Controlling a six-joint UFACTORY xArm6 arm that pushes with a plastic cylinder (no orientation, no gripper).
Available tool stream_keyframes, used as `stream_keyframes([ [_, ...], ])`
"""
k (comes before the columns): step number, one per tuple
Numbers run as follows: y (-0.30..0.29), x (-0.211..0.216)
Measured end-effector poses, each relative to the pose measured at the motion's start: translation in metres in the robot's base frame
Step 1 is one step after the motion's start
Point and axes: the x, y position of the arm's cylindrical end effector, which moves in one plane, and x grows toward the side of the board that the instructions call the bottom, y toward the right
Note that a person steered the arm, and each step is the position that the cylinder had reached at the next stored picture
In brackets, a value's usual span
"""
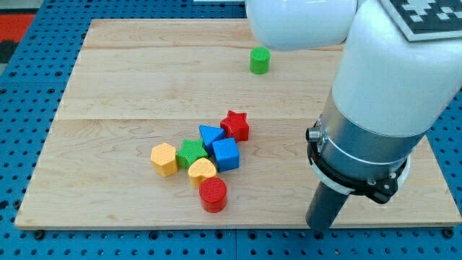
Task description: Push the red circle into the green star
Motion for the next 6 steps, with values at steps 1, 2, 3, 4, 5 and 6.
stream_keyframes([
  [1, -0.003, 0.000],
  [2, -0.049, 0.000],
  [3, -0.102, 0.000],
  [4, -0.131, -0.012],
  [5, -0.149, -0.043],
  [6, -0.163, -0.074],
])
